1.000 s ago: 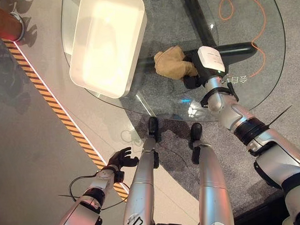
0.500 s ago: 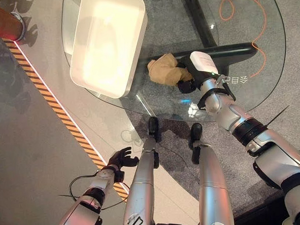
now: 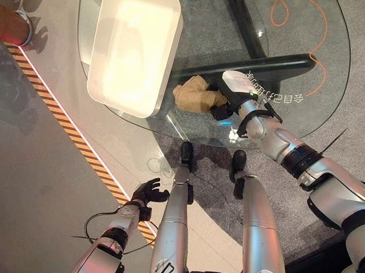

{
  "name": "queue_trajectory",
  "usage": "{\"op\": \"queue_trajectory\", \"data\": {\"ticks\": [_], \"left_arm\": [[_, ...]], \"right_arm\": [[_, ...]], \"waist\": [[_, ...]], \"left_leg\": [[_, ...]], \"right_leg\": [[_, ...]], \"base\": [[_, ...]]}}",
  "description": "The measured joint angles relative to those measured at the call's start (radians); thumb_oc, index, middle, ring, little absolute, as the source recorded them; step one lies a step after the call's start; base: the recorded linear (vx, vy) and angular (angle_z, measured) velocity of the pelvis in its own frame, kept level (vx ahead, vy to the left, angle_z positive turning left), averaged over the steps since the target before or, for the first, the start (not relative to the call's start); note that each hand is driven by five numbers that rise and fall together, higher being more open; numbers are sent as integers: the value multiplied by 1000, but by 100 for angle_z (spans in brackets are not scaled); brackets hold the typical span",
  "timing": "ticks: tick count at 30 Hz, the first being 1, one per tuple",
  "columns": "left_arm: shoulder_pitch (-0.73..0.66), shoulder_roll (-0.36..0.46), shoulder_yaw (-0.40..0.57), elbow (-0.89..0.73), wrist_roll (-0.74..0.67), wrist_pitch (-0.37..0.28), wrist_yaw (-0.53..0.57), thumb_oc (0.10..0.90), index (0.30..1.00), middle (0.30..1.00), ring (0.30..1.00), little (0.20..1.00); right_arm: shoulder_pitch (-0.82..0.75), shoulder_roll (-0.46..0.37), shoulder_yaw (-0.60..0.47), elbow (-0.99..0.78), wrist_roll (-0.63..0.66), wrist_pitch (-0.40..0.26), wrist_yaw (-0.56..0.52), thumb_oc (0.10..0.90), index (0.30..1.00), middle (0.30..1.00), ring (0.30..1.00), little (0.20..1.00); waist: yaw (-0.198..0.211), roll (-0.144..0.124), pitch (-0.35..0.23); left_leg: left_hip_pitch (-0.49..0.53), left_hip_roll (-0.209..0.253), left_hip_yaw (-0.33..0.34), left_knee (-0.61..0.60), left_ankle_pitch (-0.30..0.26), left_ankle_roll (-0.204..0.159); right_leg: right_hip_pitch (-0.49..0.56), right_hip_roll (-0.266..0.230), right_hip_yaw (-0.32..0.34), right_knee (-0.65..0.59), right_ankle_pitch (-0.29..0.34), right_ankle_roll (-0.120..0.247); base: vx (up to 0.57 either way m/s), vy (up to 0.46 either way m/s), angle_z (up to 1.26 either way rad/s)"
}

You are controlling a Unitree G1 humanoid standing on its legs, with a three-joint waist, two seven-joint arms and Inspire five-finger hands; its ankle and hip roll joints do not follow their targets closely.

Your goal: Wipe the table with a cloth and put it in the basket.

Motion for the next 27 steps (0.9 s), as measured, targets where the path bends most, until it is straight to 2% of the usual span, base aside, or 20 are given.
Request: {"op": "queue_trajectory", "data": {"ticks": [8, 12, 15, 18, 20, 21, 22, 27], "left_arm": [[0, -2, 0, -3, -1, -6, 19, 800, 900, 900, 900, 900], [0, -12, 5, -5, -5, -24, 46, 800, 900, 900, 900, 900], [0, -20, 27, -5, -26, -61, 83, 800, 900, 900, 900, 900], [0, -33, 94, -33, -75, -117, 169, 800, 900, 900, 900, 900], [-4, -33, 188, -116, -152, -160, 294, 800, 900, 900, 900, 900], [-12, -29, 208, -137, -169, -177, 324, 800, 900, 900, 900, 900], [-31, -13, 236, -192, -190, -219, 390, 800, 900, 900, 900, 900], [-103, 64, 251, -321, -196, -300, 524, 800, 900, 900, 900, 900]], "right_arm": [[16, 10, -1, 0, 3, 1, -29, 100, 300, 300, 300, 200], [50, 27, -11, 10, 16, 3, -50, 100, 300, 300, 300, 200], [99, 42, -18, 11, 49, 2, -71, 100, 300, 300, 300, 200], [123, 59, -26, 13, 55, 1, -85, 100, 300, 300, 300, 200], [134, 61, -35, 12, 82, 2, -100, 100, 300, 300, 300, 200], [138, 61, -39, 12, 83, 3, -106, 100, 300, 300, 300, 200], [140, 61, -44, 12, 92, 6, -122, 100, 300, 300, 300, 200], [148, 70, -63, 12, 130, 10, -169, 100, 300, 300, 300, 200]], "waist": [[0, 0, 0], [1, 0, 0], [1, -2, -1], [2, -8, -1], [7, -13, 0], [10, -13, 0], [19, -15, 0], [30, -18, 1]], "left_leg": [[3, -2, -2, 1, 0, 0], [25, -3, -6, -2, 0, 0], [56, -2, -14, -16, 1, -1], [61, -3, -14, -16, 1, -1], [61, -3, -23, -15, 5, -7], [61, -3, -27, -15, 7, -9], [59, -2, -33, -16, 8, -12], [49, -1, -53, -18, 6, -17]], "right_leg": [[5, -1, -1, 0, 0, 1], [32, -2, -4, -6, -1, 2], [68, 0, -5, -25, -1, 4], [77, 1, -7, -32, 1, 9], [81, 0, -12, -23, 2, 9], [82, 0, -14, -21, 2, 9], [81, 0, -25, -22, 2, 9], [79, 1, -38, -25, -6, 9]], "base": [[0, 5, 0], [-8, 13, 3], [-11, 2, 4], [-4, -45, 0], [-22, -106, 9], [-34, -115, 12], [-29, -110, 9], [-27, -74, 8]]}}
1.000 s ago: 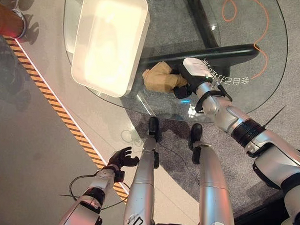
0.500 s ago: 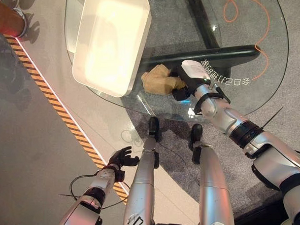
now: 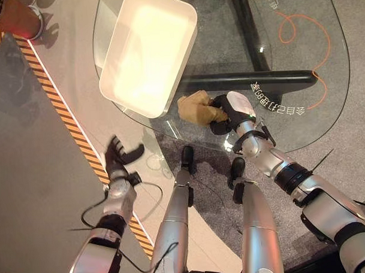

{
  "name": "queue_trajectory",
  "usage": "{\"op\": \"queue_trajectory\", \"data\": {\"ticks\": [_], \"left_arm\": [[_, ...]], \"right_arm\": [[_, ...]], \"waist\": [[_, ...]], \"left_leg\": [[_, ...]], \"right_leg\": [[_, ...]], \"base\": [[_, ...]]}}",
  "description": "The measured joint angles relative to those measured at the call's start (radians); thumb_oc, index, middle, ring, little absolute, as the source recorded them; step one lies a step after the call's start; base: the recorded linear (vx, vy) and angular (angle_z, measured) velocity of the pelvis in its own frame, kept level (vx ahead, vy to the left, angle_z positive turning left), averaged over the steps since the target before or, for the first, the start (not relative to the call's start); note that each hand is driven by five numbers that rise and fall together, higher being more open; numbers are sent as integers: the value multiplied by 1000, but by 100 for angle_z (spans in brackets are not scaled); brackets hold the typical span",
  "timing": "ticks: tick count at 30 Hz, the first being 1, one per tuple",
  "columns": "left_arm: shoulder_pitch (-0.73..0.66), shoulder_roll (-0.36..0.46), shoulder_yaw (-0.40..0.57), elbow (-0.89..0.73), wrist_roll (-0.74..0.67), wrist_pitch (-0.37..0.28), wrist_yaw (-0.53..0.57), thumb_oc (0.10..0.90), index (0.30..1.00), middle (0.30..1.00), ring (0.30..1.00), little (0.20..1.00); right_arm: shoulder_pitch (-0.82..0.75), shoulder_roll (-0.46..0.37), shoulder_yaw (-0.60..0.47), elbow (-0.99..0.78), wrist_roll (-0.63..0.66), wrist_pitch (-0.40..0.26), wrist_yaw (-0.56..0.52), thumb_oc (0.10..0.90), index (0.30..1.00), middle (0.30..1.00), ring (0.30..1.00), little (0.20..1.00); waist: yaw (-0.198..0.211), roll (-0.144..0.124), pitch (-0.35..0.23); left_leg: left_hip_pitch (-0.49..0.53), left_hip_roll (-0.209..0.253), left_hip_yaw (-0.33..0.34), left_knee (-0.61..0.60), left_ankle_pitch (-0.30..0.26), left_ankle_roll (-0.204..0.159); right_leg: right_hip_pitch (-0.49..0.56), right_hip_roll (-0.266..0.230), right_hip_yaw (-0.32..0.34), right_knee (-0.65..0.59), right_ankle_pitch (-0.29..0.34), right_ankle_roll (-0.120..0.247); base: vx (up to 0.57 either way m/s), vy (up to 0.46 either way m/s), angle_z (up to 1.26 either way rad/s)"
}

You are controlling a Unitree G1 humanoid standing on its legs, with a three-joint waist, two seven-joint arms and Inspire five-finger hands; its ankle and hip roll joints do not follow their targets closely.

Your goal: Wipe the table with a cloth and put it in the basket.

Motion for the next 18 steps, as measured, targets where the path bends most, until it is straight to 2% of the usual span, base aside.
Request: {"op": "queue_trajectory", "data": {"ticks": [3, 7, 13, 18], "left_arm": [[-60, 8, 30, -25, 8, -60, 87, 800, 900, 900, 900, 900], [-124, 20, 30, -26, 27, -104, 148, 800, 900, 900, 900, 900], [-155, 24, 34, -87, 27, -156, 167, 800, 900, 900, 900, 900], [-120, 16, 38, -192, 27, -174, 144, 800, 900, 900, 900, 900]], "right_arm": [[1, 21, -13, 0, 42, 0, -40, 100, 300, 300, 300, 200], [0, 35, -20, -4, 72, -9, -71, 100, 300, 300, 300, 200], [2, 66, -73, -21, 108, -23, -115, 100, 300, 300, 300, 200], [45, 75, -153, -122, 110, -34, -158, 100, 300, 300, 300, 200]], "waist": [[-5, -9, 1], [-6, -32, 7], [-6, -72, 19], [-6, -81, 22]], "left_leg": [[-6, 0, 0, 0, 2, 2], [-17, 0, 1, 4, 5, 1], [-33, 0, 2, 12, 2, 0], [-34, -1, 2, 12, 1, 1]], "right_leg": [[-1, 1, 0, -10, 2, 0], [-7, 2, 2, -12, 9, -1], [-17, 4, 3, -14, 10, -1], [-19, 4, 4, -14, 10, -1]], "base": [[0, 0, 0], [0, 0, 0], [0, 0, 0], [0, 0, 0]]}}
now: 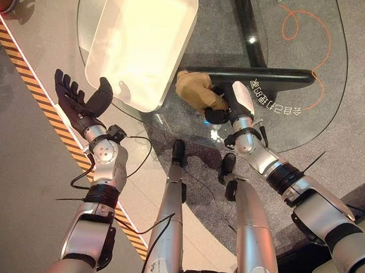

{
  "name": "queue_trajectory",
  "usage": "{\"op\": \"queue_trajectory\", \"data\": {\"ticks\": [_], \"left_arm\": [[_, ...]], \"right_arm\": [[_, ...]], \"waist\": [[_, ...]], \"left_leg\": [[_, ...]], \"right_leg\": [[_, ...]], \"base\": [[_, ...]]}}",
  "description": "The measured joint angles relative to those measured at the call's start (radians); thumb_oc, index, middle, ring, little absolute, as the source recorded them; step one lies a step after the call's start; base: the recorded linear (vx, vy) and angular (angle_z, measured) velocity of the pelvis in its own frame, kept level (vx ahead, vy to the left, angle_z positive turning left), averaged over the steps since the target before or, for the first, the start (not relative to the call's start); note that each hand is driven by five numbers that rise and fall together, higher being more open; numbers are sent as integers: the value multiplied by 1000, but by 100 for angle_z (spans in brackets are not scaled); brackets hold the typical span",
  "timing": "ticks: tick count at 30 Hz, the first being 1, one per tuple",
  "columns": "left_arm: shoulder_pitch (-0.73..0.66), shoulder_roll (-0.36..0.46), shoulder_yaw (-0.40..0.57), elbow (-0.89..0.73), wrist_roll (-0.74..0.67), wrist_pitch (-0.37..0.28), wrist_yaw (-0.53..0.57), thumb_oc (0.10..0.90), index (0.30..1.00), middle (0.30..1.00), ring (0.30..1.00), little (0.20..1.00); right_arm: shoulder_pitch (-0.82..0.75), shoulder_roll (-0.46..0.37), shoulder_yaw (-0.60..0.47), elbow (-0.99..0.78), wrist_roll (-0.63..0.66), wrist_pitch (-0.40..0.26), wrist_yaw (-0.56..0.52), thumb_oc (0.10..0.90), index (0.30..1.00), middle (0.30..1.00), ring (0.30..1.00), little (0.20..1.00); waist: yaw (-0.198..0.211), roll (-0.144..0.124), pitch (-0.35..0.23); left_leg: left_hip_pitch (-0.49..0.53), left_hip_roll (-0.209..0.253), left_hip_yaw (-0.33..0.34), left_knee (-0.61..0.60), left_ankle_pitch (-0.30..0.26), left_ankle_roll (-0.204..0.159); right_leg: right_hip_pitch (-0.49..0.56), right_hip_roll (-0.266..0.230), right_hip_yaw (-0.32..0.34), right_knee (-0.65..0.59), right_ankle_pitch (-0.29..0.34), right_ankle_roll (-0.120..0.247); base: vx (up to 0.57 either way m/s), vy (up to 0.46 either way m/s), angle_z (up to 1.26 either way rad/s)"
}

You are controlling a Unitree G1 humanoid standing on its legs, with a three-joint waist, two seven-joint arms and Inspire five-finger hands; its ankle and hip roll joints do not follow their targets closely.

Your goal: Wipe the table with a cloth and put it in the basket.

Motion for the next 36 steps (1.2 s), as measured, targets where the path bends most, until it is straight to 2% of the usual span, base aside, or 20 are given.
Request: {"op": "queue_trajectory", "data": {"ticks": [9, 18, 26, 32, 36], "left_arm": [[45, -48, -8, -197, 19, -3, -146, 800, 900, 900, 900, 900], [54, -88, -14, -268, 11, 7, -260, 800, 900, 900, 900, 900], [52, -91, -45, -320, -102, 89, -401, 800, 900, 900, 900, 900], [43, -95, -117, -354, -224, 211, -540, 800, 900, 900, 900, 900], [41, -117, -131, -354, -308, 263, -573, 800, 900, 900, 900, 900]], "right_arm": [[22, 15, -93, -129, -7, -27, -38, 100, 300, 300, 300, 200], [96, 31, -130, -215, -44, -42, -38, 100, 300, 300, 300, 200], [121, 32, -137, -243, -53, -43, -35, 100, 300, 300, 300, 200], [129, 33, -144, -282, -64, -86, -20, 100, 300, 300, 300, 200], [129, 33, -144, -294, -66, -88, -14, 100, 300, 300, 300, 200]], "waist": [[-10, -1, 0], [-29, -1, 0], [-38, -1, 0], [-66, -2, 1], [-82, -2, 1]], "left_leg": [[-4, -1, 0, 5, -2, 2], [-4, -2, 3, 8, -3, 4], [-4, -2, 17, 10, -7, 9], [-4, -6, 28, 17, -12, 17], [-4, -5, 29, 20, -13, 18]], "right_leg": [[-3, 0, 2, 1, 1, 1], [-4, 0, 6, 3, 1, 1], [-10, 1, 20, 3, 4, 4], [-11, -1, 32, 2, 7, 9], [-11, 0, 33, 4, 8, 9]], "base": [[0, 0, 0], [2, 4, 0], [8, 12, -2], [12, 18, -4], [0, 0, 0]]}}
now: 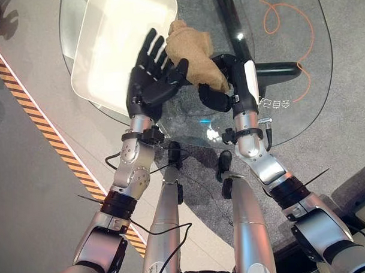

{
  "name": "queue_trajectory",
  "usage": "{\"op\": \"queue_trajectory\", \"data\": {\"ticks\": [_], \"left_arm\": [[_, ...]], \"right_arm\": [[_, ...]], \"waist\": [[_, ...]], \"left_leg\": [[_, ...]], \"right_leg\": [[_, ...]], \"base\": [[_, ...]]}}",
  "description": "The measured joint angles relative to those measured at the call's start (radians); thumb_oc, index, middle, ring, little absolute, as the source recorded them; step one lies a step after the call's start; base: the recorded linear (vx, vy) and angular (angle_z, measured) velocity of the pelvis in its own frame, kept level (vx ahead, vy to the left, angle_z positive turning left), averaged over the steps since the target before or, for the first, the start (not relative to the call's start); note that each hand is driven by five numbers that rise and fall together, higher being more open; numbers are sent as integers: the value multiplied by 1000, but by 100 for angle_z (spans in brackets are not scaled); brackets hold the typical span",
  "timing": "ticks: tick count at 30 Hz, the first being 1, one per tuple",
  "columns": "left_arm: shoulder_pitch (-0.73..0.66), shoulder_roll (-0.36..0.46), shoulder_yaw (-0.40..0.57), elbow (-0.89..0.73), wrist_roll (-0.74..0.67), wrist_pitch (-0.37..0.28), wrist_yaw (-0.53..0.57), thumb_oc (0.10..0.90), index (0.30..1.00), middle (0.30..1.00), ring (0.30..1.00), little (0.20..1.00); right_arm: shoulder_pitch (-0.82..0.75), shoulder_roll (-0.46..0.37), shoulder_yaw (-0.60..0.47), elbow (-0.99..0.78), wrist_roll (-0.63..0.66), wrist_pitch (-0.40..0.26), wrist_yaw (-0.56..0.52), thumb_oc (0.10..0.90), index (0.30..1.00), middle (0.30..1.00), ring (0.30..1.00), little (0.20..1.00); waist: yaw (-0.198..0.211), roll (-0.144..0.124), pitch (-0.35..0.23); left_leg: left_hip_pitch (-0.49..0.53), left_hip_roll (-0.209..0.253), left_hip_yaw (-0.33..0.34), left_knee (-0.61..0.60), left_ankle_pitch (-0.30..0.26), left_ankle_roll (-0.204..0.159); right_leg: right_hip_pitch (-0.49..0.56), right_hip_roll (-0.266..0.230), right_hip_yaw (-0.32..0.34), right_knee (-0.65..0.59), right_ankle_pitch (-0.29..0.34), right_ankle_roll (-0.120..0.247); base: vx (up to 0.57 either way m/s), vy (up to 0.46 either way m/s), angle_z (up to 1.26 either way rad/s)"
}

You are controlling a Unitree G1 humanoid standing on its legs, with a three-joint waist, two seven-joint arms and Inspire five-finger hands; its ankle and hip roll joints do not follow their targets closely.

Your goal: Wipe the table with a cloth and put it in the basket.

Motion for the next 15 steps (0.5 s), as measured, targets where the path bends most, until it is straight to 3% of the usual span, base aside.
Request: {"op": "queue_trajectory", "data": {"ticks": [7, 15], "left_arm": [[-4, -30, -6, 0, -116, 58, -18, 800, 900, 900, 900, 900], [-33, -37, -5, 0, -156, 63, -18, 800, 900, 900, 900, 900]], "right_arm": [[0, 0, 0, -11, -9, 0, 1, 100, 300, 300, 300, 200], [0, 0, 0, -30, -9, 0, 2, 100, 300, 300, 300, 200]], "waist": [[-2, 0, 0], [-1, 0, 0]], "left_leg": [[0, 1, 6, 1, -3, 3], [1, 1, 15, 2, -3, 3]], "right_leg": [[-5, 2, 8, 0, 0, 0], [-5, 2, 16, 2, 1, 2]], "base": [[0, 0, 0], [0, 0, 0]]}}
